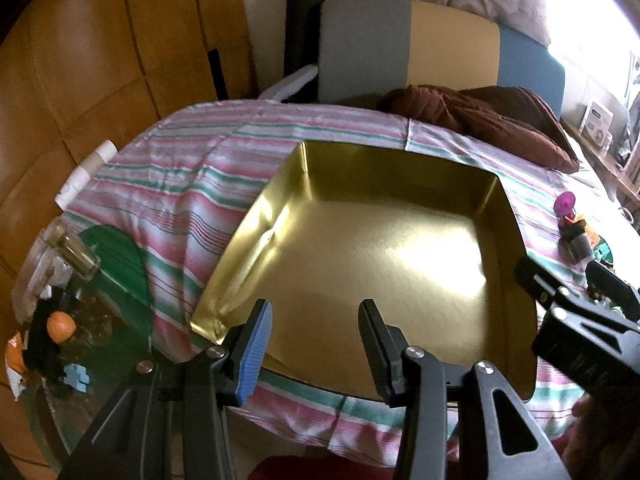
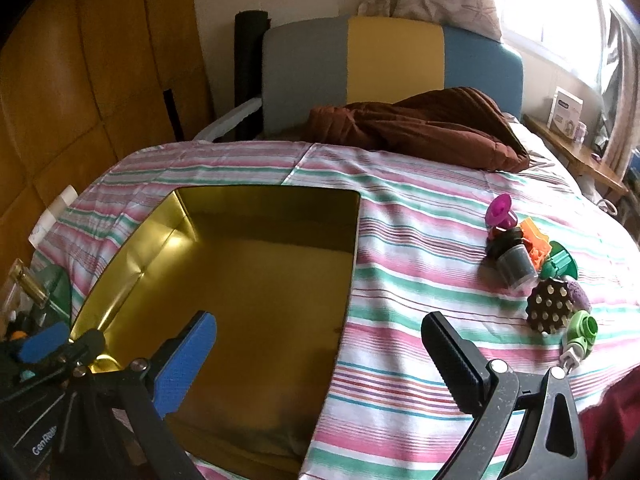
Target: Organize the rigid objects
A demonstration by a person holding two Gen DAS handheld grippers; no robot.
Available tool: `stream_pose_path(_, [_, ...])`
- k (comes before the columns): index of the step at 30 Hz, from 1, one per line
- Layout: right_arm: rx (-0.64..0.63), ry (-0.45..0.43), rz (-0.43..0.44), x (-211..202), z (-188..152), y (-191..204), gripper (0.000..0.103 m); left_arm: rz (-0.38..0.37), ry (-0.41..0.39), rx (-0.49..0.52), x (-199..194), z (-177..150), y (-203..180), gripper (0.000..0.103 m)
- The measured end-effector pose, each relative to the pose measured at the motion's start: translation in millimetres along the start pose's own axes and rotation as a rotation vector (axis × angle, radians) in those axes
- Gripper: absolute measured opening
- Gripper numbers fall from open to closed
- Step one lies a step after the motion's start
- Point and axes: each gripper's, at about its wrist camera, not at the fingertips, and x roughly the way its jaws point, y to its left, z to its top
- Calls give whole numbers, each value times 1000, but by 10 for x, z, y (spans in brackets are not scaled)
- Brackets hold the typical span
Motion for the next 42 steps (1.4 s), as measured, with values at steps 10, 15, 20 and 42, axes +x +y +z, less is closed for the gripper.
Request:
stream_pose_path(10, [54,35,40,29,-73,-421,103,-197,37,9,53,-108,-126,45])
stream_pose_path(15, [54,13,-61,-61,-119,-807,103,-302,60,35,38,-156,-291,45])
stream_pose_path(20, [116,42,-138,-79,-107,-1467,103,-275,76,105,15,-227,-538,45])
stream_pose_path(42, [209,103,-303,208,56,-3444,103,-575,124,374,-118,-143,-1813,58])
